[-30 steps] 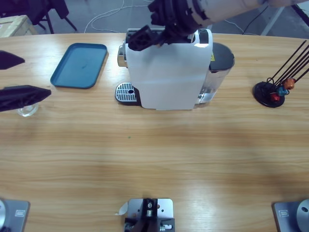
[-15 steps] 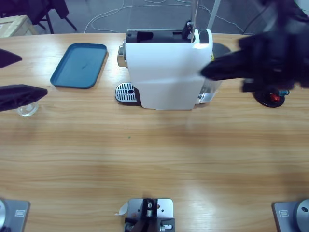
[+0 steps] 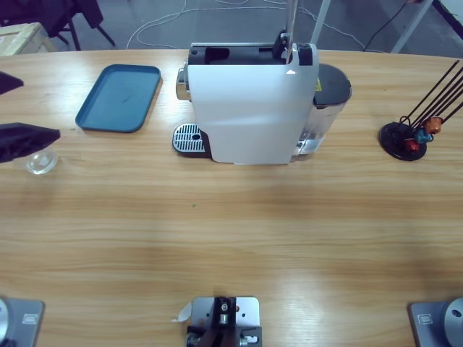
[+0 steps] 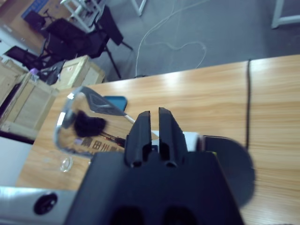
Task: Pour coffee
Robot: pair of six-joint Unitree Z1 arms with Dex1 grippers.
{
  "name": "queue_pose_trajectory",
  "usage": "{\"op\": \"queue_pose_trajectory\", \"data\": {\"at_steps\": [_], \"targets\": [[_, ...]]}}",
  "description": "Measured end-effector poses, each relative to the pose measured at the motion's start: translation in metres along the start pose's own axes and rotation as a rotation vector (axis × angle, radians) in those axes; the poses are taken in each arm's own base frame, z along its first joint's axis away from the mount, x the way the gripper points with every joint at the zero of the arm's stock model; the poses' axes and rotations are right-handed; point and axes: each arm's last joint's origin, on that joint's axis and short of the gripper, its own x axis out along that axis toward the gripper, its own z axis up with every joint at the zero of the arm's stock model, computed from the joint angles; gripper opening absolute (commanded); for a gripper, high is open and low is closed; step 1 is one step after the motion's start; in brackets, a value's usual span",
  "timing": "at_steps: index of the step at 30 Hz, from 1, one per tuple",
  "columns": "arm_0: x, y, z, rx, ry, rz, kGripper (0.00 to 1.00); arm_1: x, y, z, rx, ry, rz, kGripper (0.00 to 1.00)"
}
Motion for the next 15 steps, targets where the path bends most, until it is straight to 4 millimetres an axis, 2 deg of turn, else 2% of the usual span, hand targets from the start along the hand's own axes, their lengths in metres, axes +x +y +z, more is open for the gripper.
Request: {"op": "queue_pose_trajectory", "data": {"at_steps": [3, 8, 15], "targets": [[0.0, 0.0, 0.0, 0.0, 0.0, 0.0, 1.0, 0.013, 0.006, -0.003, 0.017, 0.019, 0.073, 0.0], [0.0, 0.0, 0.0, -0.002, 0.0, 0.0, 1.0, 0.018, 0.011, 0.004, 0.039, -0.001, 0.183, 0.0], [-0.001, 0.0, 0.0, -0.003, -0.001, 0.0, 1.0, 0.03, 0.016, -0.002, 0.036, 0.034, 0.25, 0.0]]}}
